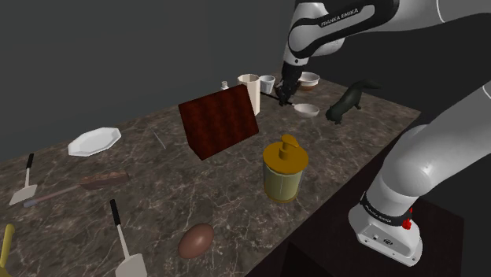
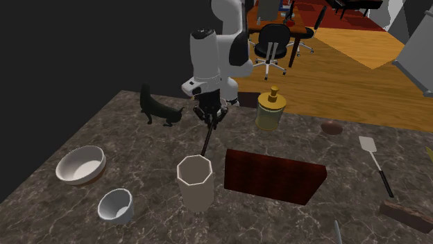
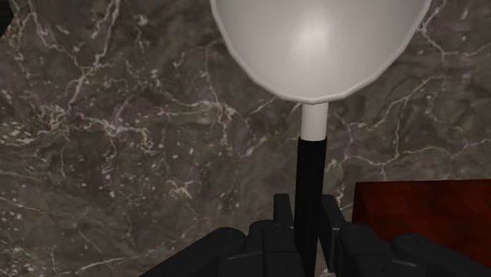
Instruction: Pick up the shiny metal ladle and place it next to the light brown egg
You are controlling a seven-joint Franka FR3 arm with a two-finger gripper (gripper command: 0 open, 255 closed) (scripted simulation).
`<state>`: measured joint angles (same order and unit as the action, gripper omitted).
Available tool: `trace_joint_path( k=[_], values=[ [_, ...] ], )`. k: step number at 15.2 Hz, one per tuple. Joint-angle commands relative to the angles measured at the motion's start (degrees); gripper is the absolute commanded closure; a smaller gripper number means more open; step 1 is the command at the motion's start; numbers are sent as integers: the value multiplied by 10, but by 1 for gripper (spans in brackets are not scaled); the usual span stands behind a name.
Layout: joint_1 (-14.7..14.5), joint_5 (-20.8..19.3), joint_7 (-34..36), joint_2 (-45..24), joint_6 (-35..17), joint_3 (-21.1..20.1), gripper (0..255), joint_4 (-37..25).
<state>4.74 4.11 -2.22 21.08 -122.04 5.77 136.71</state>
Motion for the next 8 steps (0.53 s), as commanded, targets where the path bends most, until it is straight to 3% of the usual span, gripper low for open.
trace_joint_path(
  k=[1,8],
  values=[
    [-6,2,16,1,3,-11,255,-3],
    [-46,17,118,-20,-9,-83,255,-20]
  ],
)
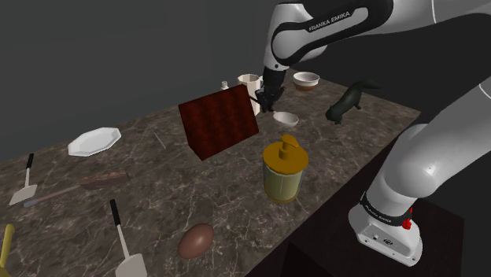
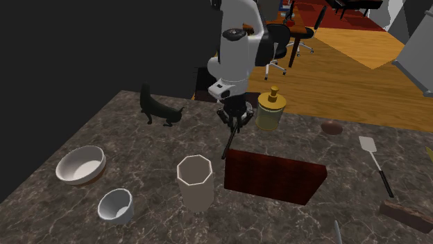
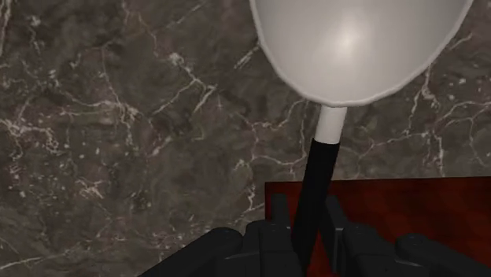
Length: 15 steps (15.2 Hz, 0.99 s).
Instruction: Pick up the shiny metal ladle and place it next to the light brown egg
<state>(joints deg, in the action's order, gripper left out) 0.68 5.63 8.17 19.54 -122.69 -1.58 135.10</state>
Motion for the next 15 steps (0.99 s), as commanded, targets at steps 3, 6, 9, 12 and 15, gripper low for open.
trace_joint_path(
  k=[3,6,9,12,15],
  values=[
    [-22,5,57,-23,-7,-40,255,-21],
    [-37,4,102,-46,-10,-69,255,-44],
    [-51,-1,146,-74,-12,-96,255,-73],
    [-64,-11,192,-106,-12,-123,255,-107],
    [-78,-25,238,-143,-9,-147,255,-148]
  ],
)
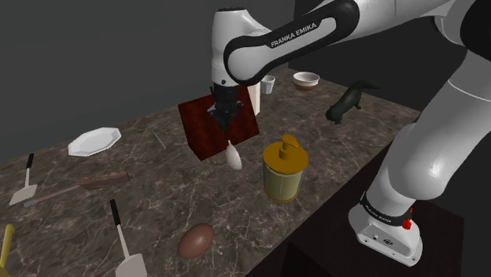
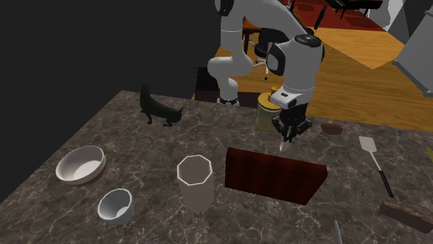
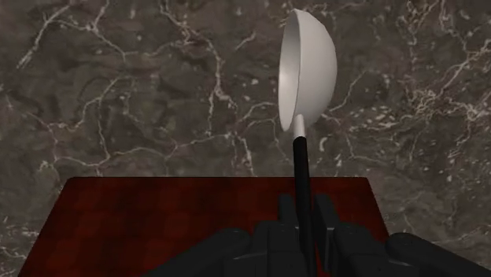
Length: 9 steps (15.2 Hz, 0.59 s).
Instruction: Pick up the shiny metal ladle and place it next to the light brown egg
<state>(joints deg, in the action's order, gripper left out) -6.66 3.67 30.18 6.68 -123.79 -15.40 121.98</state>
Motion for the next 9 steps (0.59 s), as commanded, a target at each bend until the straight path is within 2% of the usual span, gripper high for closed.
trace_joint_path(
  k=[1,9],
  values=[
    [-10,-12,34,-28,3,-17,255,-32],
    [-62,-78,156,-152,32,-62,255,-177]
  ],
)
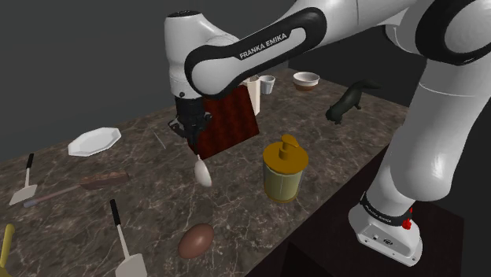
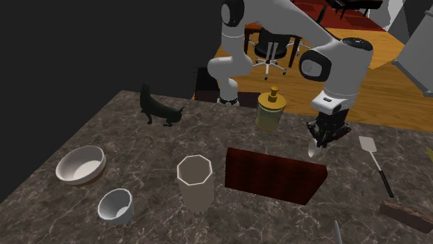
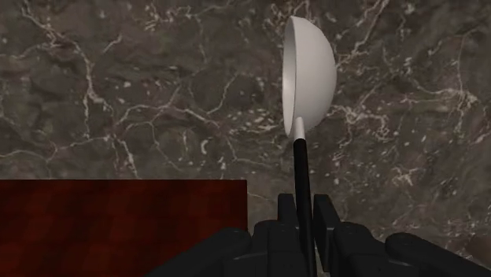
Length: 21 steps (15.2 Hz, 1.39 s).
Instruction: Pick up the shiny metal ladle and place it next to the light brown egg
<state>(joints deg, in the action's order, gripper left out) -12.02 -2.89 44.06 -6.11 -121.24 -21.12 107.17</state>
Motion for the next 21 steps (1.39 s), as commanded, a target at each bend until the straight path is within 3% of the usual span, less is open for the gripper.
trace_joint_path(
  k=[1,6,21],
  values=[
    [-17,-22,32,-42,13,-8,255,-51],
    [-67,-68,93,-134,51,-17,255,-172],
    [-69,-87,108,-164,-50,-7,255,-99]
  ],
)
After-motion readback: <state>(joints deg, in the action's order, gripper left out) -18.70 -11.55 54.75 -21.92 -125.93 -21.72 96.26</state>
